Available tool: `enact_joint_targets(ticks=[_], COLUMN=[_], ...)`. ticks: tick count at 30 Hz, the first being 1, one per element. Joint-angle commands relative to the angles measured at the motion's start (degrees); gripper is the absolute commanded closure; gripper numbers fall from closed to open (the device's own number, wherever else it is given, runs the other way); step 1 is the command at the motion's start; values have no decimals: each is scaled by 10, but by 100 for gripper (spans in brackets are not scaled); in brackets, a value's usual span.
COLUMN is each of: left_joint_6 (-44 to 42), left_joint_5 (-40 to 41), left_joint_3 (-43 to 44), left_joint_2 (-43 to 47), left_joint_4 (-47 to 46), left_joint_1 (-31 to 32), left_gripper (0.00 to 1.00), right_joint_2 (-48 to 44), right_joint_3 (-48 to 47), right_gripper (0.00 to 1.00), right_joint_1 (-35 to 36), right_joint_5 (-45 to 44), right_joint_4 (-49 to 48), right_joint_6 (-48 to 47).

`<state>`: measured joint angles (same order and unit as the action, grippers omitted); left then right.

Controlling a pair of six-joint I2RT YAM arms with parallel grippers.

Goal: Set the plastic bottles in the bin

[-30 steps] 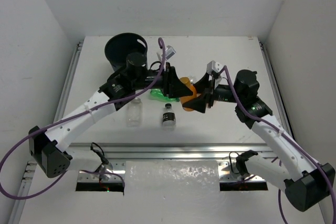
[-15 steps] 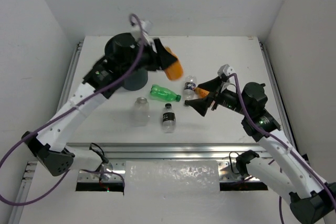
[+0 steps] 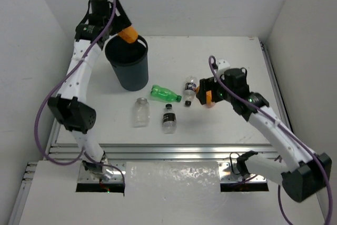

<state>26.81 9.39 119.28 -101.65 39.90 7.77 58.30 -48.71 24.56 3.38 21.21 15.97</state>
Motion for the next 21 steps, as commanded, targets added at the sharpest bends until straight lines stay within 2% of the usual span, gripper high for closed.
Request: enact_joint_targets(ticks=[1,2,3,5,10,13,17,19,21], left_joint_6=[-8,-7,-8,-9,-25,-32,-39,-43,-50], left_joint_5=[-14,-11,-13,-15,-9,-17,-48,-59,-71], left_joint_3=[73,81,85,76,18,-59,-206,-248,-300], left_joint_2=[-35,-40,-43,-34,43,111,208,252,281], left_joint_4=[57,67,76,76,65,45,5,-13,-25], left_joint_1=[-5,-5,-5,-5,-5,-5,-4,-4,-4], left_gripper=[12,5,2,0,0,0,0,0,0], right_joint_2=[100,101,134,192,332,395,457,477,502], right_joint_3=[-81,-89,-98,-125,-213,-242,-265,-265,-259], right_gripper=[1,1,1,1,5,9,11,13,19], right_joint_1=[-38,-51,-63,-99,-126,-136,-142,-142,-141], right_joint_5=[-50,-37,-36,-20,-29,-1,36,44,39], right_joint_4=[63,62,59,60,104,115,124,133,132], right_joint_6=[-36,-43,-48,-69,-137,-155,-187,-188,-187])
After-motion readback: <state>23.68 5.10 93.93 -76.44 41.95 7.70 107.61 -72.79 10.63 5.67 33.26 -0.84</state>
